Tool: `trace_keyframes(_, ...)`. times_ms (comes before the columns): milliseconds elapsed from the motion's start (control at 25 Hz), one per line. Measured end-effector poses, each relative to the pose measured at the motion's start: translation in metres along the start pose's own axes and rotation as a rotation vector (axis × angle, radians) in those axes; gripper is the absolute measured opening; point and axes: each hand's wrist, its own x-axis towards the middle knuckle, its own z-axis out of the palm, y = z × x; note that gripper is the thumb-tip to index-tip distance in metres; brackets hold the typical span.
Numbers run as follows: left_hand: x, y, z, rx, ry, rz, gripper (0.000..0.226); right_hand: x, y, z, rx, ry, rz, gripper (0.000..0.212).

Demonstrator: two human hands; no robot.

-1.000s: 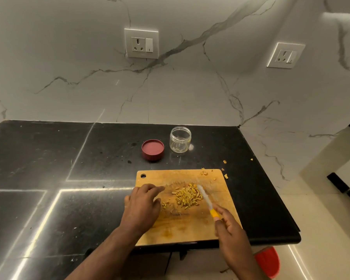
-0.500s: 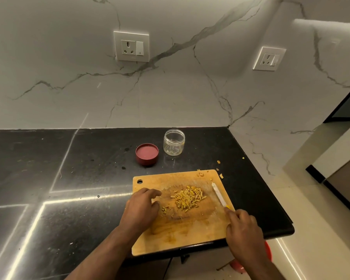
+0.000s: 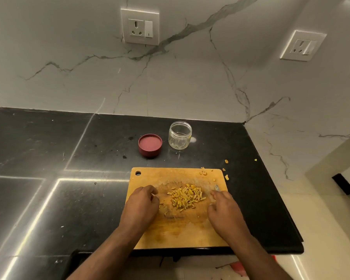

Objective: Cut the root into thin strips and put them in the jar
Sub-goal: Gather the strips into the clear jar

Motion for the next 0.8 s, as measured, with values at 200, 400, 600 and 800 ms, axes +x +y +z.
trace_keyframes(200, -0.002, 0.033, 0.012, -0.116, 0.015, -0.033, 0.023, 0.03, -0.023, 0.016, 0.022, -0.177, -0.101, 0.044)
trace_keyframes(400, -0.001, 0.014, -0.01, -0.03, 0.071, -0.23, 0.022, 0.056, -0.004, 0.001, 0.06, -0.116, -0.146, 0.041)
trace_keyframes(600, -0.004, 0.022, 0.001, -0.019, -0.032, -0.21, 0.024, 0.065, -0.016, 0.009, -0.203, -0.229, -0.174, 0.031)
trace_keyframes(800, 0.0, 0.026, -0.001, -0.136, -0.028, -0.177, 0.025, 0.045, -0.044, 0.019, -0.017, -0.287, -0.258, 0.04)
